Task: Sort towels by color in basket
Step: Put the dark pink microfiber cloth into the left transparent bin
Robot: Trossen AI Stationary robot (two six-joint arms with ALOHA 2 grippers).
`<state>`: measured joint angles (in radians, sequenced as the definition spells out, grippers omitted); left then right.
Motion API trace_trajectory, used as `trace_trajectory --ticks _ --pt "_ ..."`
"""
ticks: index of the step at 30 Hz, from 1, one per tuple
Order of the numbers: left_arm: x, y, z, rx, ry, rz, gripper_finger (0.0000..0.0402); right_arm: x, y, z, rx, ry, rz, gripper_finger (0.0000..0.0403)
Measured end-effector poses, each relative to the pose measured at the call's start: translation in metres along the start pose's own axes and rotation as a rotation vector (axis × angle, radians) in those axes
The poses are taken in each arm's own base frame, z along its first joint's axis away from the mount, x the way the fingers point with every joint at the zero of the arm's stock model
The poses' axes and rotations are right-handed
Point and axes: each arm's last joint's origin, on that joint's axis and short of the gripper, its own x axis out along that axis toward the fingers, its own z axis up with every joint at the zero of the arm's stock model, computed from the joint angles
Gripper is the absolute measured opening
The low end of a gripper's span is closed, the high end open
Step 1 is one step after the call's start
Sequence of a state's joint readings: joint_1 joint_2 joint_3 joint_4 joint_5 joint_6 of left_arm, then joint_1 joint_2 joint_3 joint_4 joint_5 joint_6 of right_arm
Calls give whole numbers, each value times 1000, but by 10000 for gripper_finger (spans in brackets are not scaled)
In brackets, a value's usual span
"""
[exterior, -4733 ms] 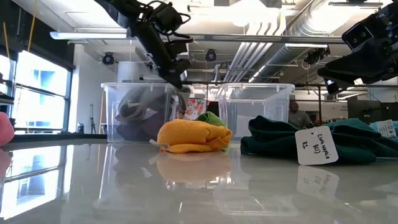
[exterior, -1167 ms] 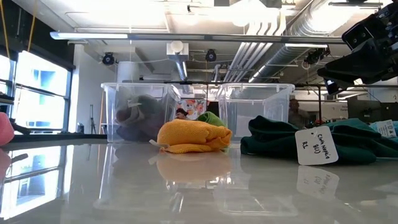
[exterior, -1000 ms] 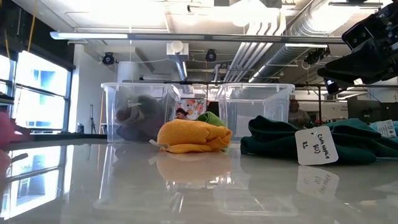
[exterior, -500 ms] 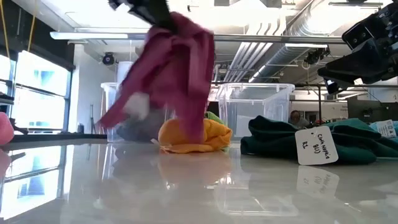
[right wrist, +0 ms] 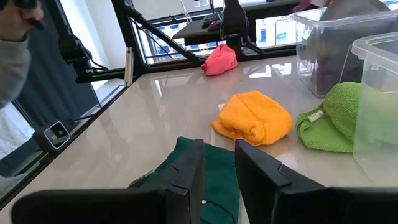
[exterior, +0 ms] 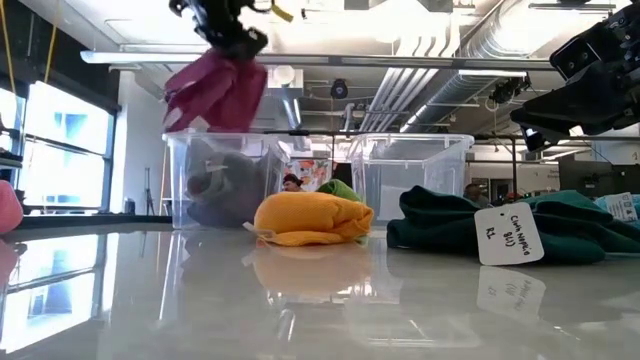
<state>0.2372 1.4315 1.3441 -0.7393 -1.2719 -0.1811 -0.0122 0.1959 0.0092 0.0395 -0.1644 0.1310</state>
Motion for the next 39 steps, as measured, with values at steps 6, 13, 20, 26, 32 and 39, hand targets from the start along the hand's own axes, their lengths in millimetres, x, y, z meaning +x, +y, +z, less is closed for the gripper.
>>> trace_trajectory --ticks 6,13,20,26,32,39 --pt "41 -24 2 -45 -150 -272 20 0 0 0 0 -1 -4 82" --pt "64 -41 -29 -140 -366 -441 13 0 0 0 0 0 -3 82" --pt "57 -57 -77 -65 -199 -249 12 0 0 0 0 0 -3 82" --pt "52 -63 -105 -152 -43 -118 15 0 0 0 0 0 -2 82" --pt "64 -63 -125 -215 138 -329 26 0 0 0 0 0 -2 82" --pt "78 -43 -128 -263 263 -550 66 0 0 0 0 1 1 82"
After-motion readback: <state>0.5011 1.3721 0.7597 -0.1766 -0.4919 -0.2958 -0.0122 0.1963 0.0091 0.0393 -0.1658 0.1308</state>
